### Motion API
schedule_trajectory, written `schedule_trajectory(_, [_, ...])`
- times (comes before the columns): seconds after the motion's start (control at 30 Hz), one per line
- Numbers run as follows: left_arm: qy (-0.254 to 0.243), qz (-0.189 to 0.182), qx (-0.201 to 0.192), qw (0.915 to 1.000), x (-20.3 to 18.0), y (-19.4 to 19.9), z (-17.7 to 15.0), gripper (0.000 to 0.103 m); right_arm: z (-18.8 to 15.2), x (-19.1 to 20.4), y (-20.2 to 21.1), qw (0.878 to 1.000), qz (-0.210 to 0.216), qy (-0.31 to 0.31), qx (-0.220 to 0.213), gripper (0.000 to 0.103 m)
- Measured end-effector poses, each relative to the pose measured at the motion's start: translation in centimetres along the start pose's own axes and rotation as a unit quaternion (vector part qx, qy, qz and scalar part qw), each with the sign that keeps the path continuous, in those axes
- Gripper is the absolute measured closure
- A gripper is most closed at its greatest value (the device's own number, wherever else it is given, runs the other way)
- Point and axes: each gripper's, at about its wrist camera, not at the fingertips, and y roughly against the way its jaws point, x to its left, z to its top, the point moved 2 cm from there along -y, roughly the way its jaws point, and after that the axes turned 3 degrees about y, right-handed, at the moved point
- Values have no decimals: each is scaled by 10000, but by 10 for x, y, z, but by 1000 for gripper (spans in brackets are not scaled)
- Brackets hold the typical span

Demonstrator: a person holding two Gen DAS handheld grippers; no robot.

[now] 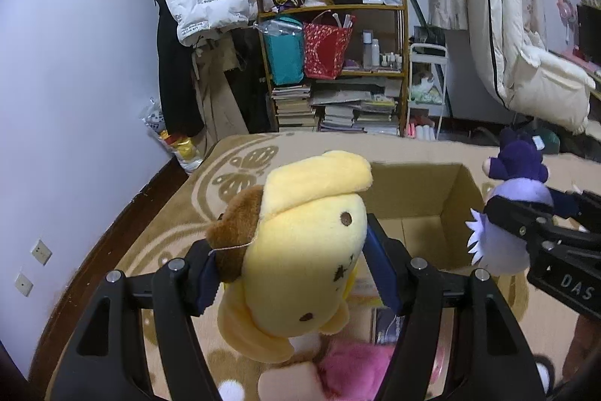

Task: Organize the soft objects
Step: 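Lift the yellow dog with the left gripper while the right carries the purple doll to the box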

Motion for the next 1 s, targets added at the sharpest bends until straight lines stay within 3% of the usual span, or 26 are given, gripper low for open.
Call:
schedule_trajectory(0.4, [-279,-28,51,9996,-16,-38,10,36,17,-8,-36,9997,-21,222,-43,43])
schedule_trajectory(0.7, [-62,-101,365,9993,-10,-62,2,32,6,-13,-59,9998,76,136,149,42])
schedule_trajectory(1.0, [3,-14,430,9991,-5,-64,-2,25,1,-11,-69,9993,173,162,288,37])
